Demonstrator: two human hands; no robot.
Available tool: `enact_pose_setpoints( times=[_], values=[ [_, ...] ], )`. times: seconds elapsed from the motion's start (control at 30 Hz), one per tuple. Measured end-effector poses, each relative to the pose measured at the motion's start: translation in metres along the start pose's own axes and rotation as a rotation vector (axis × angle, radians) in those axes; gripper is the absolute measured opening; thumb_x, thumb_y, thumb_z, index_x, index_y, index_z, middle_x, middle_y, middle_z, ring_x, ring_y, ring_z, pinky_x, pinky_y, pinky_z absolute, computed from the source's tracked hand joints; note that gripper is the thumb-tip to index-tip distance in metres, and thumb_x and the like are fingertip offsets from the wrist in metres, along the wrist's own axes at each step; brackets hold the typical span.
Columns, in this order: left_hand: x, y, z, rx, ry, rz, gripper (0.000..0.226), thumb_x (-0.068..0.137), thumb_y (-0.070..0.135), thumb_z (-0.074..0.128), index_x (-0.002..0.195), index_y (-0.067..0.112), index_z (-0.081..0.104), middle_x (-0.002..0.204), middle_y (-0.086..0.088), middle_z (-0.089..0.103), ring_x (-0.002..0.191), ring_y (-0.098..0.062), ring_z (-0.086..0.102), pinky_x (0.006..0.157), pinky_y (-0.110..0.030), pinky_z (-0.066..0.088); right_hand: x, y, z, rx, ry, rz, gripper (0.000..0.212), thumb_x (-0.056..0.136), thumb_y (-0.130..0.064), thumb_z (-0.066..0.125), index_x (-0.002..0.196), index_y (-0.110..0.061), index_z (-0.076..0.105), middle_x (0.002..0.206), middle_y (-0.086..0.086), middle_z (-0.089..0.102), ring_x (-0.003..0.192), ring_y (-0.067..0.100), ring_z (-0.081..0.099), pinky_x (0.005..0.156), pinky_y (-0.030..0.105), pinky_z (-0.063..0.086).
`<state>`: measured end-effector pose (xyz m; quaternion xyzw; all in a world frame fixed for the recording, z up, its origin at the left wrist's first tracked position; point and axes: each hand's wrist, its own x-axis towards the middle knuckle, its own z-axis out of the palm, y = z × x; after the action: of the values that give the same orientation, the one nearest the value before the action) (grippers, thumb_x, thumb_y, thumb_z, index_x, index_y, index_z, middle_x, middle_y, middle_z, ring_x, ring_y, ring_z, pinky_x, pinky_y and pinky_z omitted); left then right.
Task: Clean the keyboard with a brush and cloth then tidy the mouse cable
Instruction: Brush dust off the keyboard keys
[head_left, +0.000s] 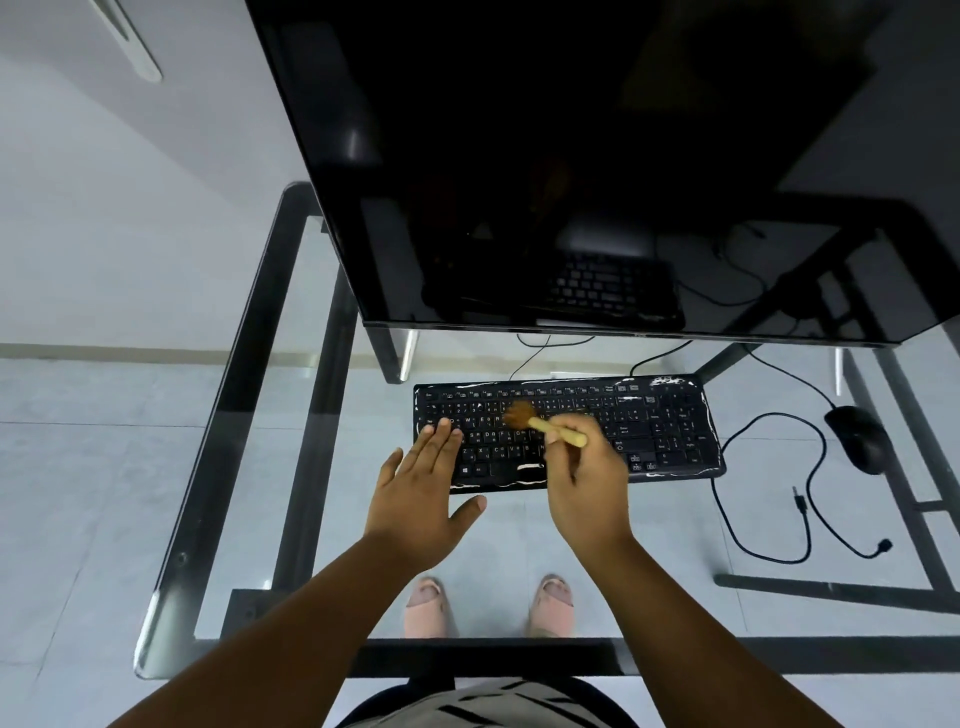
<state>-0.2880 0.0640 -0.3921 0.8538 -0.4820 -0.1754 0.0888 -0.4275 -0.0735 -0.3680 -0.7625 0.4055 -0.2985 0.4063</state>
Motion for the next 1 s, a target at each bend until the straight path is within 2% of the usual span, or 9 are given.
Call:
enact_pose_setpoints(
  times=[0.1, 0.2, 0.33, 0.43, 0.5, 0.6, 0.77, 0.9, 1.0],
  values=[
    [0.0, 0.002, -0.001, 0.018, -0.014, -0.013, 0.079, 0.092, 0.065, 0.027, 0.154, 0.024, 0.0, 0.161, 0.009, -0.009, 0.147, -0.009, -0.009, 0.118, -0.035, -0.002, 0.001, 0.0, -0.009, 0.055, 0.085, 0.032, 0.018, 0.098, -0.015, 0.054, 0.104, -0.031, 0.058, 0.088, 0.0, 0.07, 0.063, 0.014, 0.058, 0.055, 0.014, 0.042],
    [0.0, 0.005, -0.002, 0.014, -0.015, -0.032, 0.078, 0.092, 0.065, 0.028, 0.154, 0.023, 0.004, 0.161, 0.008, -0.006, 0.148, -0.009, -0.006, 0.118, -0.036, 0.0, -0.001, -0.002, -0.014, 0.078, -0.05, 0.017, 0.027, 0.096, -0.011, 0.057, 0.099, -0.037, 0.057, 0.077, 0.001, 0.069, 0.059, 0.021, 0.061, 0.05, 0.031, 0.047],
    [0.001, 0.012, -0.002, 0.023, -0.006, -0.065, 0.078, 0.092, 0.064, 0.028, 0.154, 0.022, 0.006, 0.162, 0.006, -0.001, 0.148, -0.011, -0.003, 0.118, -0.039, 0.001, -0.003, 0.005, -0.021, 0.023, 0.081, 0.067, 0.018, 0.096, -0.011, 0.056, 0.103, -0.026, 0.061, 0.085, -0.003, 0.068, 0.059, 0.006, 0.055, 0.052, 0.014, 0.039],
    [0.002, 0.019, -0.001, 0.006, 0.012, -0.088, 0.079, 0.092, 0.063, 0.031, 0.154, 0.019, 0.008, 0.162, 0.003, 0.005, 0.149, -0.015, 0.0, 0.118, -0.041, 0.003, -0.005, 0.005, -0.025, 0.099, 0.008, 0.047, 0.022, 0.094, -0.018, 0.056, 0.099, -0.039, 0.059, 0.072, 0.002, 0.067, 0.058, 0.024, 0.061, 0.05, 0.033, 0.046],
    [0.003, 0.023, 0.0, 0.0, 0.023, -0.109, 0.08, 0.092, 0.062, 0.033, 0.154, 0.018, 0.008, 0.162, 0.002, 0.007, 0.149, -0.016, 0.001, 0.119, -0.042, 0.004, -0.007, 0.006, -0.028, 0.012, -0.044, 0.018, 0.019, 0.093, -0.019, 0.057, 0.095, -0.038, 0.058, 0.067, -0.002, 0.065, 0.05, 0.014, 0.055, 0.046, 0.027, 0.041],
    [0.005, 0.028, 0.001, 0.004, 0.032, -0.124, 0.081, 0.092, 0.063, 0.03, 0.154, 0.018, 0.005, 0.162, 0.002, 0.002, 0.149, -0.018, -0.002, 0.119, -0.041, 0.004, -0.004, 0.009, -0.036, 0.013, 0.09, 0.105, 0.022, 0.095, -0.01, 0.056, 0.096, -0.032, 0.058, 0.077, -0.011, 0.066, 0.051, 0.008, 0.051, 0.049, 0.012, 0.035],
    [0.007, 0.037, 0.008, -0.007, -0.023, -0.04, 0.09, 0.079, 0.069, 0.008, 0.154, 0.021, -0.001, 0.161, 0.007, -0.009, 0.145, -0.009, -0.014, 0.118, -0.036, -0.001, -0.001, 0.012, -0.044, 0.088, -0.033, 0.08, 0.02, 0.097, -0.013, 0.057, 0.103, -0.032, 0.059, 0.081, -0.001, 0.068, 0.064, 0.022, 0.061, 0.052, 0.033, 0.048],
    [0.008, 0.041, 0.01, 0.007, -0.059, -0.029, 0.081, 0.091, 0.064, 0.027, 0.154, 0.022, -0.003, 0.16, 0.008, -0.014, 0.145, -0.009, -0.017, 0.118, -0.036, -0.002, 0.004, 0.021, -0.05, 0.029, 0.106, 0.125, 0.019, 0.096, -0.012, 0.055, 0.109, -0.026, 0.06, 0.094, 0.0, 0.067, 0.073, 0.012, 0.058, 0.063, 0.019, 0.043],
    [0.008, 0.045, 0.008, 0.024, -0.044, -0.039, 0.078, 0.093, 0.061, 0.031, 0.154, 0.022, 0.0, 0.161, 0.008, -0.01, 0.147, -0.011, -0.011, 0.118, -0.037, 0.001, 0.007, 0.018, -0.058, 0.115, 0.076, 0.126, 0.023, 0.097, -0.011, 0.055, 0.102, -0.034, 0.057, 0.083, 0.004, 0.068, 0.068, 0.022, 0.061, 0.056, 0.032, 0.046]
  ],
)
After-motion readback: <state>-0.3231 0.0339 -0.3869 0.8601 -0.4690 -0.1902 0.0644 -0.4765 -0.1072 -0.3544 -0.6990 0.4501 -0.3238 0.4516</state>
